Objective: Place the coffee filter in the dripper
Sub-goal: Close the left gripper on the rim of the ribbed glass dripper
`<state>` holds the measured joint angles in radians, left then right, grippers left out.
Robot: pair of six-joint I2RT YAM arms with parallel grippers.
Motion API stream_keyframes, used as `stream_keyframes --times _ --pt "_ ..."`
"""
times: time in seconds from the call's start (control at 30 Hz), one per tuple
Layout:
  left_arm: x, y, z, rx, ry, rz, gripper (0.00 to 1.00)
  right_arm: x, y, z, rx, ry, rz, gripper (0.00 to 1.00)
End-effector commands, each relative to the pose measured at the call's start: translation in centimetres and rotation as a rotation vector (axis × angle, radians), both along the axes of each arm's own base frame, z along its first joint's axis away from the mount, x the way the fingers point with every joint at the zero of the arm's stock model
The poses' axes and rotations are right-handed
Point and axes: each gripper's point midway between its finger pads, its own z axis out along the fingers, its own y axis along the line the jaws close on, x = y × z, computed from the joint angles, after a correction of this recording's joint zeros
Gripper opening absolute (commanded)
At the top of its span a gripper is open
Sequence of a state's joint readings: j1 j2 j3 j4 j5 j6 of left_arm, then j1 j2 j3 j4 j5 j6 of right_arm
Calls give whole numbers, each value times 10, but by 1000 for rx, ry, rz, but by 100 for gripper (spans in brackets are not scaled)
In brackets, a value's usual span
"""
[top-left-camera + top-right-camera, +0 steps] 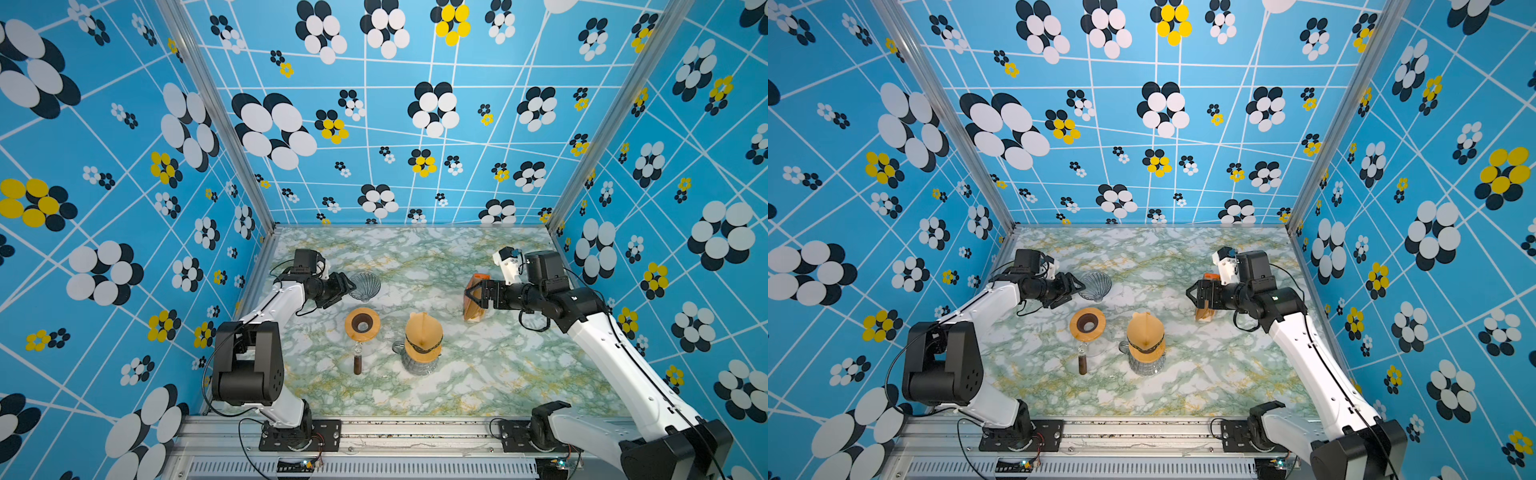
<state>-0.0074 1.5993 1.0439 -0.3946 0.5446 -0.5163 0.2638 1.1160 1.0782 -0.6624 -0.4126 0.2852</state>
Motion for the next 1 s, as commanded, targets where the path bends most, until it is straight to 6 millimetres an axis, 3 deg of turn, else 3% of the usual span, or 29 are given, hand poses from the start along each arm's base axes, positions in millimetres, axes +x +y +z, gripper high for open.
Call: stream_keyframes --times 0.0,0.07,0.47,0.57,0.97 --pt "8 1 5 10 4 -24 63 -16 8 9 71 -1 52 99" --pt "10 2 -1 24 38 -29 56 -22 11 13 101 -10 67 99" --pt "13 -8 -20 126 132 -88 44 -35 11 13 127 -20 71 99" --pt "15 -7 -24 160 144 -91 36 -36 10 12 125 -21 70 99" --pt "22 -8 -33 185 151 -89 28 -40 5 3 105 -7 53 99"
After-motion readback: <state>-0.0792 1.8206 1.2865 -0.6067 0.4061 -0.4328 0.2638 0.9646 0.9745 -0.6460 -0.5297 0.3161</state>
